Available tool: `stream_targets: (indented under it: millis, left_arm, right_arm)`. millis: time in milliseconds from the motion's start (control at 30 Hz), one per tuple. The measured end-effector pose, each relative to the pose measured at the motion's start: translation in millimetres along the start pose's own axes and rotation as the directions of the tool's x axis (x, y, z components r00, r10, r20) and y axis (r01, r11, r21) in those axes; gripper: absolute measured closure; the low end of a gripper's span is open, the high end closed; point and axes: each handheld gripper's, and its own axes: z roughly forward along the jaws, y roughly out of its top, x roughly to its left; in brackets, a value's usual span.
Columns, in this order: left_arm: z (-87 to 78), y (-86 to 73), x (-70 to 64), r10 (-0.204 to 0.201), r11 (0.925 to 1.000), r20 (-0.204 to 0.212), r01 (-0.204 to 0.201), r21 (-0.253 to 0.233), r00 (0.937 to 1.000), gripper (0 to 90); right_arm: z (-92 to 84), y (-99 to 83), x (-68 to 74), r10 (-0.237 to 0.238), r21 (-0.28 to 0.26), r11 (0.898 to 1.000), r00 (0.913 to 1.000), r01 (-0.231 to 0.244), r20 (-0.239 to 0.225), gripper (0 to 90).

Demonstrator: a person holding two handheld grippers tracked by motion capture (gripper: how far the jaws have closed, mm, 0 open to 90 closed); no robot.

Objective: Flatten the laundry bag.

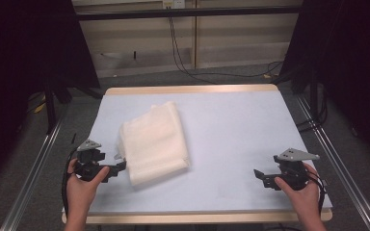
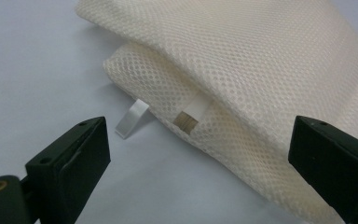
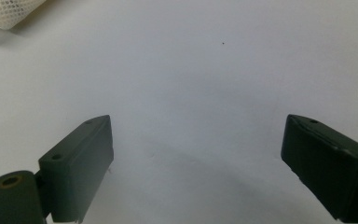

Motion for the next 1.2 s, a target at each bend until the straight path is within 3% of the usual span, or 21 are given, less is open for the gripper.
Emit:
stream_targets:
  millis: [33,300,467,733,767,800,933,1100,1200]
  left_arm:
    - [1.0,0.7,-1.0,-0.017,0.9998,0.004,0.017,-0.008,0.9998,5.2]
    - [7.8,6.0,-5.8,-0.025,0.9995,-0.001,0.025,0.019,0.9997,5.7]
    - [9.9,10.5,-13.8,-0.010,0.9993,0.030,0.009,0.038,0.9995,6.1]
    - [19.3,5.4,-22.6,-0.044,0.9969,0.050,0.041,0.067,0.9978,6.2]
    - [21.3,4.7,-22.7,-0.026,0.9961,0.048,0.021,0.085,0.9985,6.2]
    - [24.7,3.4,-24.6,-0.041,0.9962,0.055,0.037,0.079,0.9976,6.1]
    - [32.2,0.7,-29.3,-0.037,0.9955,0.064,0.031,0.090,0.9973,4.4]
    - [30.8,-0.6,-33.6,-0.010,0.9955,0.077,0.003,0.095,0.9970,3.1]
    - [28.8,-2.1,-35.9,-0.003,0.9948,0.079,-0.005,0.101,0.9969,8.7]
  right_arm:
    - [0.7,-0.2,-0.2,0.001,0.000,1.000,1.0000,-0.001,-0.002,8.9]
    - [2.5,-1.5,-1.3,-0.005,0.008,1.000,0.9999,0.005,-0.016,8.8]
    - [0.8,-1.3,0.8,-0.027,0.012,1.000,0.9996,0.027,-0.010,8.8]
    - [0.5,-1.2,1.7,-0.029,0.012,0.999,0.9995,0.029,-0.007,8.6]
    - [0.2,-1.4,1.9,-0.030,0.008,1.000,0.9995,0.030,-0.005,8.6]
    - [-0.5,-1.5,2.0,-0.025,0.010,1.000,0.9996,0.025,-0.009,8.6]
    - [-0.1,-2.3,2.2,-0.024,0.013,1.000,0.9997,0.024,-0.006,8.7]
    - [0.6,-2.6,4.2,-0.040,0.020,0.999,0.9992,0.040,-0.002,8.7]
    - [0.3,-2.1,3.7,-0.046,0.014,0.999,0.9989,0.046,-0.004,8.7]
